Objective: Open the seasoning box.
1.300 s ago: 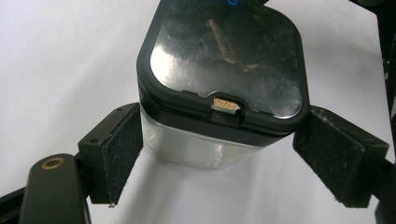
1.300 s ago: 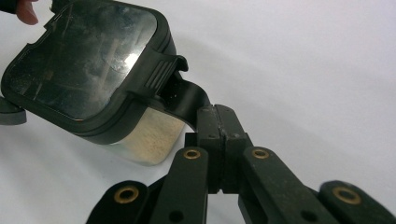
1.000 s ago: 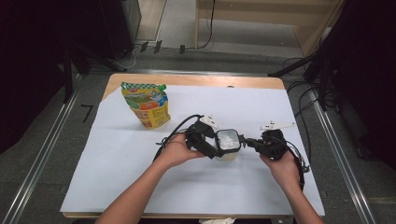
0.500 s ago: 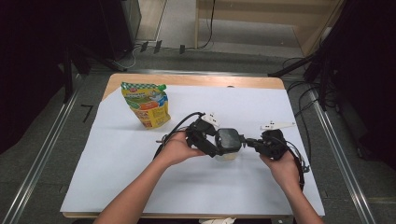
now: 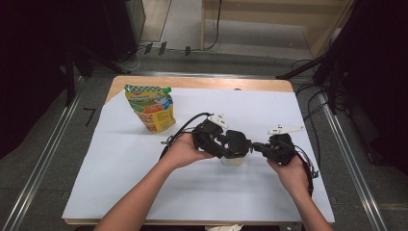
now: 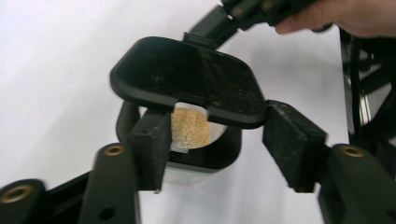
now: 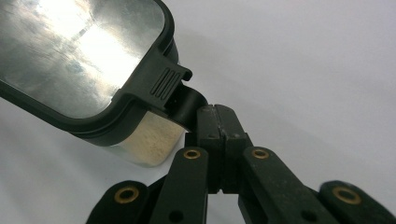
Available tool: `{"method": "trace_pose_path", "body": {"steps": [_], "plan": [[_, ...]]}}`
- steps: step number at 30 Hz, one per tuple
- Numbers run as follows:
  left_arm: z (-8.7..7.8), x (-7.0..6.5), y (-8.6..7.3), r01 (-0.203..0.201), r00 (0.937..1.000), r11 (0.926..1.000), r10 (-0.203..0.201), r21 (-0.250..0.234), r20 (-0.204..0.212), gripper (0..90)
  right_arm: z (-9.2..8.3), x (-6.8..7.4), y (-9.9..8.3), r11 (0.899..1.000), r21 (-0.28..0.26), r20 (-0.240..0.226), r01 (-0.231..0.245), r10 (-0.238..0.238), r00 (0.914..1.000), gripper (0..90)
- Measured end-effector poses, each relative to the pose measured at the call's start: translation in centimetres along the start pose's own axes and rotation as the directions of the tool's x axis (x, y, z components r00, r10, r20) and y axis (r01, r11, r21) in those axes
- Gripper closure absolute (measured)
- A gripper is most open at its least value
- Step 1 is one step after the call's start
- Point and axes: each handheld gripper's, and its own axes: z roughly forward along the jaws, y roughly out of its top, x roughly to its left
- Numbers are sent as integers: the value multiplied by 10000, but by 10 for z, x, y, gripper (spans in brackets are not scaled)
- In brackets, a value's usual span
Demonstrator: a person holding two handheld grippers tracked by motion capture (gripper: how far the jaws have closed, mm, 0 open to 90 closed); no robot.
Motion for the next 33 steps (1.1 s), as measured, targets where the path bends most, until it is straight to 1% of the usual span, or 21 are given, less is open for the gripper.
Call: {"method": "trace_pose_path", "body": {"steps": [1, 2, 4, 6, 7, 9, 11, 15, 16, 18, 20, 23, 25, 28, 29, 30, 33], "plan": [[-1, 0, 1, 74, 9999, 10000, -74, -15, 72, 497, 0, 0, 0, 10000, 23, -17, -56, 56, 10000, 900], [-2, -1, 5, 109, 9998, 9999, -109, -14, 193, 548, 0, 0, 0, 10000, -28, -21, 14, -14, 10000, 900], [-3, -2, 9, 129, 9995, 9999, -130, 33, 293, 577, 0, -1, 0, 10000, -24, -22, 9, -9, 10000, 900], [-3, -3, 12, 115, 9995, 9999, -116, 31, 284, 603, 0, -1, 0, 10000, -11, -33, -1, 1, 10000, 900], [-3, -4, 14, 94, 9993, 9999, -95, 35, 358, 603, 0, -1, 0, 10000, 0, -47, -20, 20, 10000, 900], [-3, -5, 19, 84, 9990, 10000, -83, -21, 432, 651, 0, -1, 0, 10000, -16, -49, -10, 10, 10000, 900], [-2, -8, 26, -39, 9987, 10000, 38, 10, 513, 685, 0, -1, -1, 10000, -24, -65, 3, -3, 10000, 900], [-1, -9, 32, -64, 9984, 10000, 61, 54, 557, 699, 0, -2, -1, 10000, -97, -146, 21, -22, 9999, 900], [0, -9, 35, -102, 9980, 9999, 96, 80, 628, 702, 0, -2, -1, 9999, -92, -183, -61, 59, 9998, 900], [0, -9, 36, -72, 9979, 10000, 68, 58, 638, 703, -1, -2, -1, 9999, -87, -191, -103, 101, 9998, 900], [3, -8, 41, -40, 9963, 10000, 36, 55, 864, 710, -1, -3, -2, 9999, -84, -238, -96, 94, 9997, 900], [6, -7, 46, -48, 9947, 10000, 40, 74, 1023, 714, -1, -2, -2, 9999, -86, -253, -107, 105, 9996, 900], [7, -7, 47, -36, 9944, 10000, 30, 50, 1060, 714, -1, -2, -2, 9999, -92, -249, -109, 107, 9996, 900], [11, -9, 53, -128, 9945, 9998, 111, 151, 1038, 716, -1, -2, -2, 9999, -95, -239, -98, 96, 9997, 900], [14, -9, 56, -101, 9939, 9998, 79, 199, 1097, 716, -1, -2, -2, 9999, -89, -239, -110, 107, 9997, 900], [15, -8, 57, -159, 9935, 9995, 129, 256, 1129, 716, -1, -2, -2, 9999, -92, -239, -111, 108, 9997, 900], [18, -7, 59, -106, 9925, 9996, 73, 260, 1219, 713, -1, -1, -2, 9999, -89, -227, -109, 106, 9997, 900]]}}
